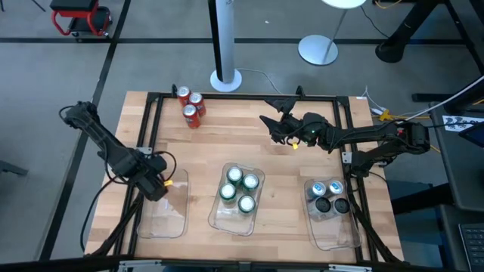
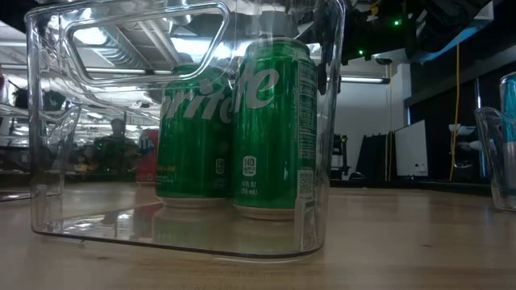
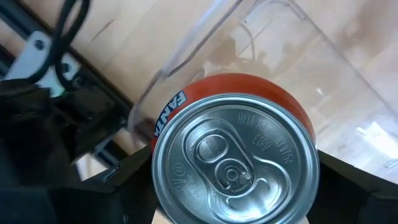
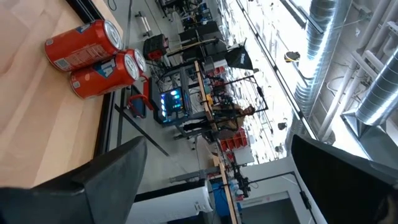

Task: Sort soda cans
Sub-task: Put the orange soda can into the left transparent bin

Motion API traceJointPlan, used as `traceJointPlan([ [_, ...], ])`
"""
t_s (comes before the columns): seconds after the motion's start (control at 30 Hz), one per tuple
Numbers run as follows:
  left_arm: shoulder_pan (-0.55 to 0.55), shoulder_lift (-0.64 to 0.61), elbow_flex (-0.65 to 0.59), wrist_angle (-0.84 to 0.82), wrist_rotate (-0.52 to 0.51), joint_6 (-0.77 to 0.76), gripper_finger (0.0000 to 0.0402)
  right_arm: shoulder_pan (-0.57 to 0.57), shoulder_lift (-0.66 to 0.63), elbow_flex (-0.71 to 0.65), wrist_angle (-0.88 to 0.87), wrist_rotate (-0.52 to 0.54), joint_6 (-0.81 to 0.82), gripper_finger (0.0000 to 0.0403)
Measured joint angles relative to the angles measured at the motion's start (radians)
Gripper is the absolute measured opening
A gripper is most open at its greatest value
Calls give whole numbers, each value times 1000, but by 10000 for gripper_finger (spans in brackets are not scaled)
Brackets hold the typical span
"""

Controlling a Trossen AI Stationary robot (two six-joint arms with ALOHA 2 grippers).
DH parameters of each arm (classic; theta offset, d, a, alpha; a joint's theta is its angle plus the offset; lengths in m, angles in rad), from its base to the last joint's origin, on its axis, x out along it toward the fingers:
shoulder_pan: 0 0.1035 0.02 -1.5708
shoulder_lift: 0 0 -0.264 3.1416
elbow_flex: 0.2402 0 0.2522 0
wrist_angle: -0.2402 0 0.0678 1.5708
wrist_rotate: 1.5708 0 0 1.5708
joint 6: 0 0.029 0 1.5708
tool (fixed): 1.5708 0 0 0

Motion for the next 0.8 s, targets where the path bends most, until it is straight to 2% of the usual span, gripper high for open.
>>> traceJointPlan([
  [0.23,0,0,-73,89,-7,2,294,0,0,0,0,0,2,399],
  [0.47,0,-3,-126,117,34,12,296,0,0,0,0,0,2,399],
  [0.8,1,2,-129,120,56,17,331,0,0,0,-1,0,2,399],
])
